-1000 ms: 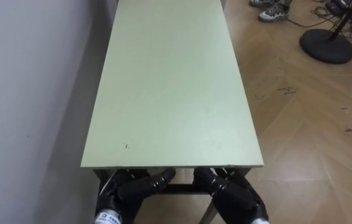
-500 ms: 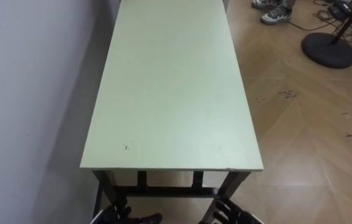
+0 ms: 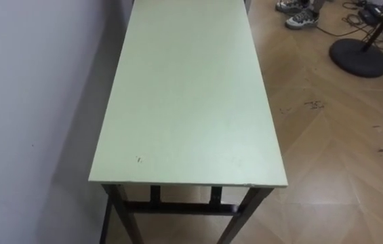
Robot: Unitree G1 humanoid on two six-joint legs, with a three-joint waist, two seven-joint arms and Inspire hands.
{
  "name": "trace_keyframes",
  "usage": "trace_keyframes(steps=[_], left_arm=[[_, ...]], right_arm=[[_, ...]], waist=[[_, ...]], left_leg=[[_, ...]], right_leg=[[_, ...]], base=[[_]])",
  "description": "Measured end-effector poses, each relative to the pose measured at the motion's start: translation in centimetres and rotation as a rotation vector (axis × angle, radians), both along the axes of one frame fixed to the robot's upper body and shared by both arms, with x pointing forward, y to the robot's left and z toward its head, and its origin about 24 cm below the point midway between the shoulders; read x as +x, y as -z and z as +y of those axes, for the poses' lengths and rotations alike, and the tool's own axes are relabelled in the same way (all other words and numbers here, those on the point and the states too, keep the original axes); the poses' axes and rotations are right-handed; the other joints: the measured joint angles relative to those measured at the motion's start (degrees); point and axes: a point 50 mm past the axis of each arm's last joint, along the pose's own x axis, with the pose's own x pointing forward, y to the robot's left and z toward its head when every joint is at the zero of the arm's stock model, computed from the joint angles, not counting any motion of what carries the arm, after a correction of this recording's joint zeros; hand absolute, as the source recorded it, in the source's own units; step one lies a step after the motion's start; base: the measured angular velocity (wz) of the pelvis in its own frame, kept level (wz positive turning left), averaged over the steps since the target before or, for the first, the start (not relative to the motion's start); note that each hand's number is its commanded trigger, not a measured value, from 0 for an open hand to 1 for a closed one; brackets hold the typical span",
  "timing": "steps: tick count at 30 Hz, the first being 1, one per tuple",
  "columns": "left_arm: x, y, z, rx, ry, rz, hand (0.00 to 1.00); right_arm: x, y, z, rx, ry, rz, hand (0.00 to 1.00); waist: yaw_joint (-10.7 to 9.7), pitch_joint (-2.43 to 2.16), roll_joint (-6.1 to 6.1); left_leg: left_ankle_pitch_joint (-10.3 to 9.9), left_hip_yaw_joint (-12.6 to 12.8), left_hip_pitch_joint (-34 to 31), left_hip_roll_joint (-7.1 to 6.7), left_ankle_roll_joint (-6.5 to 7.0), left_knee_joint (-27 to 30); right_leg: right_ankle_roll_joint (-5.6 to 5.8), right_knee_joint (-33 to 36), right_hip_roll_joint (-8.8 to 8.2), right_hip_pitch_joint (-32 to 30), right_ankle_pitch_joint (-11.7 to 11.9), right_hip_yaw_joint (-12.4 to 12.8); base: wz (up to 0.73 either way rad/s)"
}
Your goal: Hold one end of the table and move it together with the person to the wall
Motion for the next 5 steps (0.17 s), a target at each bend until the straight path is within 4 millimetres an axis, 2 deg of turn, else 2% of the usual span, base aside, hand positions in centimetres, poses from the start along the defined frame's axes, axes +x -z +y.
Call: trace_keyframes(steps=[5], left_arm=[[-1.5, 0.5, 0.1, 0.048, -0.03, 0.071, 0.0]], right_arm=[[-1.4, 0.5, 0.4, -0.022, 0.094, 0.069, 0.0]], waist=[[0.1, 0.09, 0.31]], left_leg=[[0.0, 0.3, 0.4, 0.0, -0.01, -0.7]], right_leg=[[-0.01, -0.1, 0.02, 0.2, 0.0, -0.2]], base=[[-0.02]])
